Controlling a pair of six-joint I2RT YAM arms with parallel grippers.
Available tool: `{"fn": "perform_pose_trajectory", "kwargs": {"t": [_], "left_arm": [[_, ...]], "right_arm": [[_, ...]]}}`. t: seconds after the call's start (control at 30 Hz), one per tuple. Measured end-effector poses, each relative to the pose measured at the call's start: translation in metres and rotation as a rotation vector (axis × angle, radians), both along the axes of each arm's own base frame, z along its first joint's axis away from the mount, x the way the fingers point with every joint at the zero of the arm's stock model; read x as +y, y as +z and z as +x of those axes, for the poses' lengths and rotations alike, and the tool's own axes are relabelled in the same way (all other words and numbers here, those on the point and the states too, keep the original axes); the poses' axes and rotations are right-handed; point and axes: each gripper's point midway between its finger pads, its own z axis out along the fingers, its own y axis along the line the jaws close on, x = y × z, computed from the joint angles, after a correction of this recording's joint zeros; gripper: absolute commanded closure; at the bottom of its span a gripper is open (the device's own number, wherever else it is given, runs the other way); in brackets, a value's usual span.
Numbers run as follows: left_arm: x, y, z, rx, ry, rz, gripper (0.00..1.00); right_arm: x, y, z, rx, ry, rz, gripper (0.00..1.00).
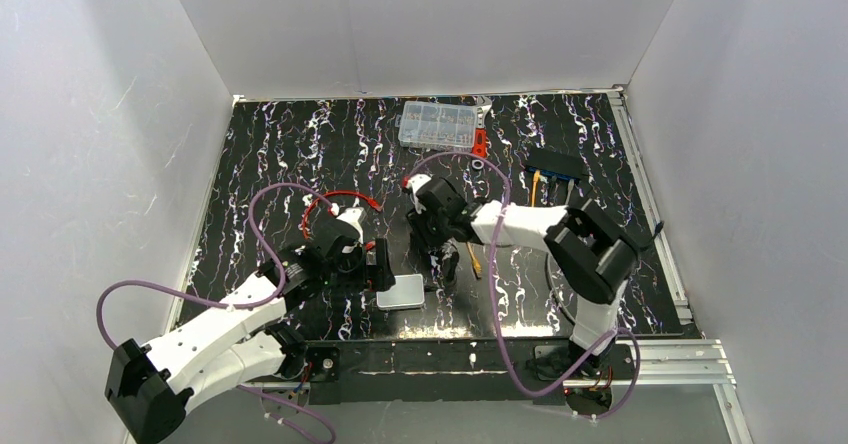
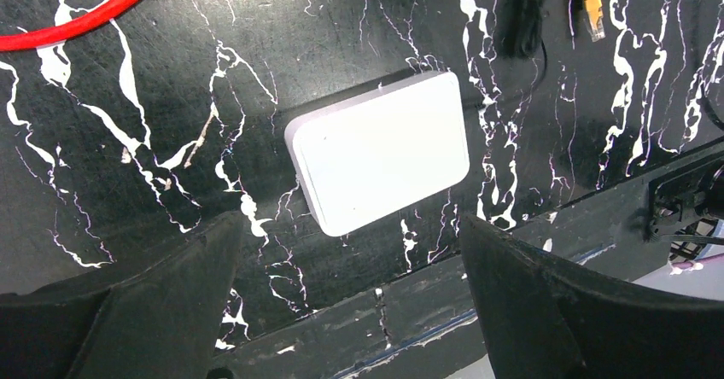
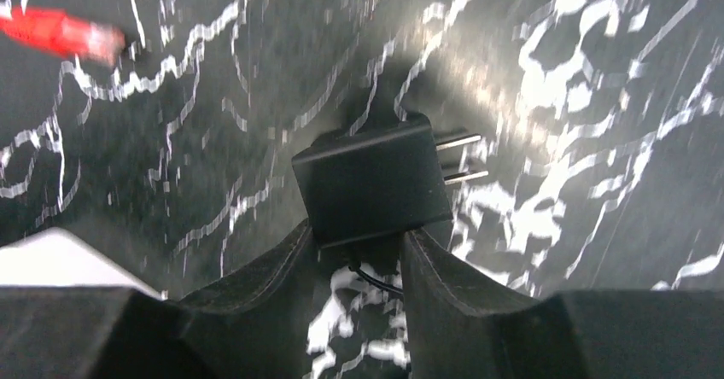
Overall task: Insert the plug into the switch port
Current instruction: Pick up the connector from the center of the board.
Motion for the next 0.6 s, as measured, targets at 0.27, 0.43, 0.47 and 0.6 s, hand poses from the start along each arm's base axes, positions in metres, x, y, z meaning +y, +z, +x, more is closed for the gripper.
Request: {"fn": "perform_pose_trajectory", "kwargs": {"t": [0.27, 0.43, 0.47, 0.6], "left_arm": [[-0.001, 0.006, -0.001, -0.010, 0.008, -0.025, 0.02], [-0.001, 0.006, -0.002, -0.007, 0.014, -0.030, 0.02], [-0.001, 0.007, -0.002, -0.006, 0.016, -0.032, 0.02], [-0.001, 0.007, -0.002, -0.004, 0.019, -0.036, 0.02]], "right_arm": [[0.036, 0.003, 0.055, -0.027, 0.052, 0.040, 0.53], [0.053, 0.005, 0.080, -0.045, 0.091, 0.059, 0.53], [0.056, 0.005, 0.084, -0.047, 0.096, 0.063, 0.53], [0.058, 0.008, 0.095, -0.048, 0.105, 0.070, 0.47]]}}
